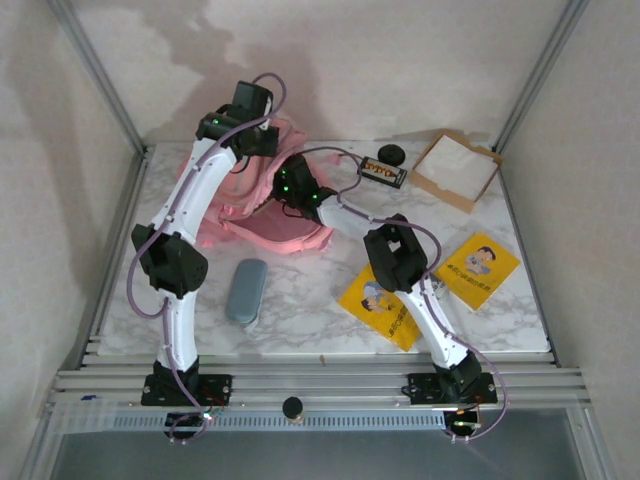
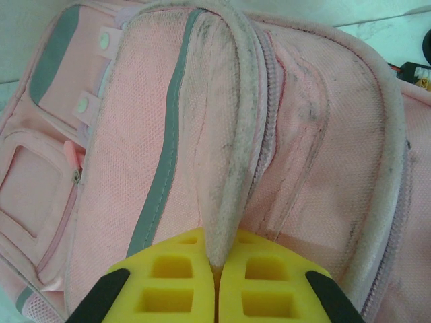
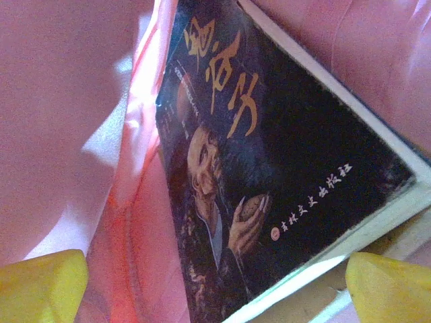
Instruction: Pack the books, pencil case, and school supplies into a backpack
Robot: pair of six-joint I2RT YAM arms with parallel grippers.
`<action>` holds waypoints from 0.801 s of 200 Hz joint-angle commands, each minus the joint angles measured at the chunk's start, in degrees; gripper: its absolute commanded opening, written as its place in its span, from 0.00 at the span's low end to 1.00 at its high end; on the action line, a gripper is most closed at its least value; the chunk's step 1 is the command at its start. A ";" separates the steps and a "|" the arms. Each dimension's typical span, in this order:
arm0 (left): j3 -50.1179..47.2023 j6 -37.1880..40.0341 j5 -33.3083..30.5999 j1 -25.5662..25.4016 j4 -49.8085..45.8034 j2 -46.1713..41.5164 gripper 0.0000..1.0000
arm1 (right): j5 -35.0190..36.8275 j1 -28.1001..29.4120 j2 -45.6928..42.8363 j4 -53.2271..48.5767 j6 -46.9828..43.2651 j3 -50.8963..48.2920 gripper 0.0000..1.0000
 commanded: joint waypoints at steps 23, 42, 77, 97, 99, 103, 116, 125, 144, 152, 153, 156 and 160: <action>0.74 -1.14 0.68 0.34 7.65 -5.83 0.00 | -0.02 0.17 -11.47 -0.56 -4.25 -11.26 0.99; 0.20 -1.47 0.48 0.48 7.09 -6.05 0.00 | -1.31 -0.49 -17.58 0.29 -4.95 -17.98 0.99; -3.93 -2.49 -0.01 0.73 8.45 -7.48 0.00 | -2.65 -3.15 -31.56 2.35 -5.33 -33.98 0.99; -8.58 -3.82 -0.21 0.77 10.28 -8.88 0.04 | -0.50 -4.39 -41.46 4.64 -5.43 -45.23 0.99; -9.48 -3.96 -0.04 0.73 10.73 -9.16 0.05 | -0.67 -4.66 -42.26 4.70 -5.30 -46.08 0.99; -11.15 -4.31 0.31 0.76 11.75 -9.70 0.07 | -1.01 -5.23 -43.86 4.79 -5.11 -47.62 0.99; -16.34 -5.90 2.03 0.78 14.82 -11.45 0.13 | -1.66 -6.47 -48.56 3.30 -5.71 -51.32 0.99; -20.40 -7.17 3.05 0.76 17.20 -12.98 0.20 | -1.20 -6.79 -51.87 1.55 -7.50 -53.56 0.99; -29.66 -9.78 5.38 0.54 22.81 -16.91 0.41 | -0.86 -8.35 -59.46 -3.39 -10.47 -57.28 0.99; -32.84 -11.25 6.05 0.23 24.72 -18.49 0.49 | -2.73 -10.21 -61.85 -5.74 -10.44 -58.63 0.99; -33.28 -11.42 6.17 0.26 24.97 -18.72 0.50 | -3.06 -10.48 -62.15 -6.07 -10.38 -58.83 0.99; -34.29 -11.95 6.52 0.15 25.72 -19.30 0.52 | -3.92 -11.19 -63.04 -6.99 -10.39 -59.29 0.99; -35.76 -12.57 6.92 0.02 26.71 -20.29 0.55 | -4.88 -12.21 -64.11 -8.34 -10.34 -59.79 0.99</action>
